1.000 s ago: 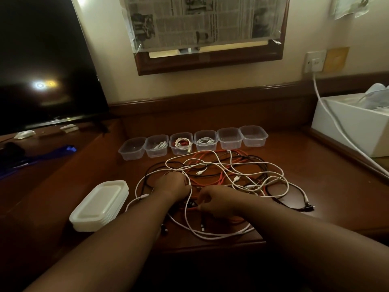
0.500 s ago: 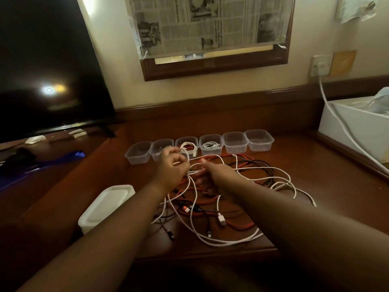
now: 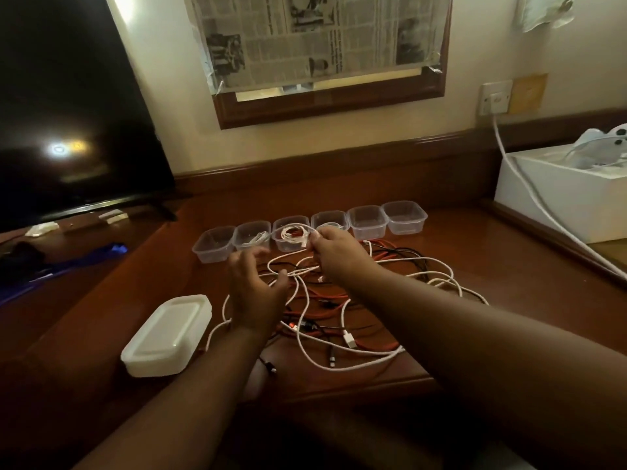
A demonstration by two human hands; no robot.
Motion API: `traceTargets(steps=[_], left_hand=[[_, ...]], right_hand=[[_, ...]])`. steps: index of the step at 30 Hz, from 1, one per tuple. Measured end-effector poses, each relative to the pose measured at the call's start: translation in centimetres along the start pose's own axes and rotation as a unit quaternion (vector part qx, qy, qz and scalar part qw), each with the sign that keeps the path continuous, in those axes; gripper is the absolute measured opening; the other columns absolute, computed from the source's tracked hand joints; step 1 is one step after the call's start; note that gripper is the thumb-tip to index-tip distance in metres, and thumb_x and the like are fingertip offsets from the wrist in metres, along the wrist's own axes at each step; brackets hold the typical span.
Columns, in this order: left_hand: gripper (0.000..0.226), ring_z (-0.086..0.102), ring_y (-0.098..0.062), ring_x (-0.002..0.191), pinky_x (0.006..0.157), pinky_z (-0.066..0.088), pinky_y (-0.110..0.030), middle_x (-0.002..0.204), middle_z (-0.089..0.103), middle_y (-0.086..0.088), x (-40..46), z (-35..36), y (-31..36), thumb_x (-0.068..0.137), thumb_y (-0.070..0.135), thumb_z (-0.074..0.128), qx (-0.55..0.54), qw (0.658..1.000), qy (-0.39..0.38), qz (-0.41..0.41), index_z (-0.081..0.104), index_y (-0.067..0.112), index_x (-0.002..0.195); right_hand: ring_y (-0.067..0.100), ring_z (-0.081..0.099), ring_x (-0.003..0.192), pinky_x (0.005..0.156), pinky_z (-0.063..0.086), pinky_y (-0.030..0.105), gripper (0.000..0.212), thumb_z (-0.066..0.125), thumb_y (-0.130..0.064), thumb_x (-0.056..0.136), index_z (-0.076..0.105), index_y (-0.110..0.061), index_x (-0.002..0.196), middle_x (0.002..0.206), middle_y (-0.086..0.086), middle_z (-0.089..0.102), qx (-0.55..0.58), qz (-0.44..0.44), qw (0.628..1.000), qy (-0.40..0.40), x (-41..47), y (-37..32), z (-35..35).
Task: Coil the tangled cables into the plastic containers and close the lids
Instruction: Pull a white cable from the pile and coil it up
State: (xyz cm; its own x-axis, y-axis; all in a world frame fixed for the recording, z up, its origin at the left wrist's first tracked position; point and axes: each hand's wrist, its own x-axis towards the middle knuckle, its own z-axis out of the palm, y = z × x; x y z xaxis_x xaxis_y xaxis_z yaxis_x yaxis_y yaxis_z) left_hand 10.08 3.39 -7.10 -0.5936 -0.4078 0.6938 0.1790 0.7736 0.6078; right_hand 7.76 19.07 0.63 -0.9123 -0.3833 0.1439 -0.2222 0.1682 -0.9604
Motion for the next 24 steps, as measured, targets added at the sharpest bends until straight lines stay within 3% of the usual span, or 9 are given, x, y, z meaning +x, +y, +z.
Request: traceTargets(steps=[2,4,6,7,10,13,16,19,24], left_hand=[[0.049,0.047,-0.015,0.104,0.077,0.047,-0.031,0.124,0.043,-0.006,0.0,0.4,0.0,0.080,0.012,0.076,-0.026,0.999,0.027,-0.038,0.051,0.014,0.123],[0.032,0.058,-0.023,0.097,0.073,0.050,-0.031,0.113,0.053,-0.001,0.4,1.1,-0.8,0.084,0.017,0.074,-0.048,0.988,-0.069,-0.128,0.059,0.015,0.112],[0.012,0.066,-0.027,0.087,0.077,0.057,-0.043,0.091,0.068,-0.002,0.8,1.3,-1.7,0.084,0.031,0.074,-0.045,0.955,-0.220,-0.195,0.069,0.020,0.087],[0.016,0.067,-0.026,0.080,0.076,0.058,-0.047,0.082,0.070,-0.004,0.9,1.2,-1.9,0.086,0.034,0.073,-0.031,0.941,-0.270,-0.204,0.072,0.020,0.080],[0.023,0.056,-0.020,0.055,0.053,0.051,-0.032,0.066,0.063,-0.004,1.4,1.2,-0.5,0.094,0.030,0.066,-0.084,0.924,-0.285,-0.242,0.072,0.013,0.079],[0.024,0.045,-0.010,0.040,0.037,0.030,-0.018,0.064,0.056,-0.004,3.0,0.8,3.5,0.100,0.023,0.056,-0.192,0.919,-0.209,-0.276,0.061,0.010,0.080],[0.024,0.044,-0.009,0.038,0.036,0.030,-0.017,0.060,0.055,-0.001,4.8,0.1,7.5,0.101,0.023,0.053,-0.261,0.914,-0.164,-0.264,0.056,0.014,0.078],[0.025,0.043,-0.010,0.040,0.038,0.030,-0.019,0.056,0.051,0.001,6.6,-1.1,11.4,0.100,0.024,0.055,-0.321,0.901,-0.176,-0.232,0.055,0.014,0.077],[0.026,0.045,-0.011,0.046,0.041,0.033,-0.022,0.059,0.054,0.002,8.7,-1.9,15.0,0.098,0.031,0.057,-0.352,0.907,-0.158,-0.171,0.058,0.018,0.076]], right_hand=[[0.011,0.043,0.060,0.054,0.035,0.028,0.028,0.037,-0.026,0.106,0.057,-0.020,0.088,0.070,-0.002,0.049,0.065,0.005,0.997,0.037,-0.4,-0.1,-1.2],[0.010,0.042,0.059,0.053,0.035,0.025,0.027,0.036,-0.025,0.107,0.057,-0.018,0.091,0.071,-0.002,0.048,0.161,0.018,0.984,0.076,-0.8,-0.1,-3.0],[0.008,0.039,0.054,0.050,0.035,0.024,0.027,0.035,-0.025,0.107,0.055,-0.014,0.092,0.068,-0.002,0.044,0.259,0.026,0.960,0.104,-0.8,0.0,-4.8],[0.008,0.037,0.052,0.050,0.034,0.024,0.027,0.035,-0.024,0.106,0.054,-0.014,0.091,0.065,-0.003,0.042,0.294,0.027,0.949,0.108,-0.6,0.1,-5.5],[0.010,0.032,0.051,0.053,0.032,0.027,0.025,0.042,-0.024,0.104,0.053,-0.014,0.084,0.057,-0.005,0.036,0.326,0.037,0.941,0.075,-0.4,0.6,-6.7],[0.009,0.037,0.052,0.053,0.033,0.025,0.020,0.056,-0.029,0.098,0.057,-0.015,0.083,0.058,-0.006,0.042,0.191,0.065,0.979,-0.027,-1.1,1.2,-6.5],[0.007,0.061,0.065,0.062,0.048,0.023,0.025,0.068,-0.038,0.089,0.067,-0.015,0.098,0.078,-0.005,0.065,-0.029,0.039,0.993,-0.104,-2.3,1.0,-5.3],[0.012,0.069,0.089,0.077,0.056,0.026,0.024,0.074,-0.036,0.086,0.067,-0.018,0.100,0.096,0.002,0.072,-0.089,-0.014,0.991,-0.098,-2.6,0.1,-4.3],[0.001,0.045,0.045,0.043,0.038,0.017,0.026,0.059,-0.033,0.098,0.069,-0.009,0.095,0.067,0.005,0.057,-0.092,-0.065,0.993,0.033,-1.3,-2.2,-5.3]])
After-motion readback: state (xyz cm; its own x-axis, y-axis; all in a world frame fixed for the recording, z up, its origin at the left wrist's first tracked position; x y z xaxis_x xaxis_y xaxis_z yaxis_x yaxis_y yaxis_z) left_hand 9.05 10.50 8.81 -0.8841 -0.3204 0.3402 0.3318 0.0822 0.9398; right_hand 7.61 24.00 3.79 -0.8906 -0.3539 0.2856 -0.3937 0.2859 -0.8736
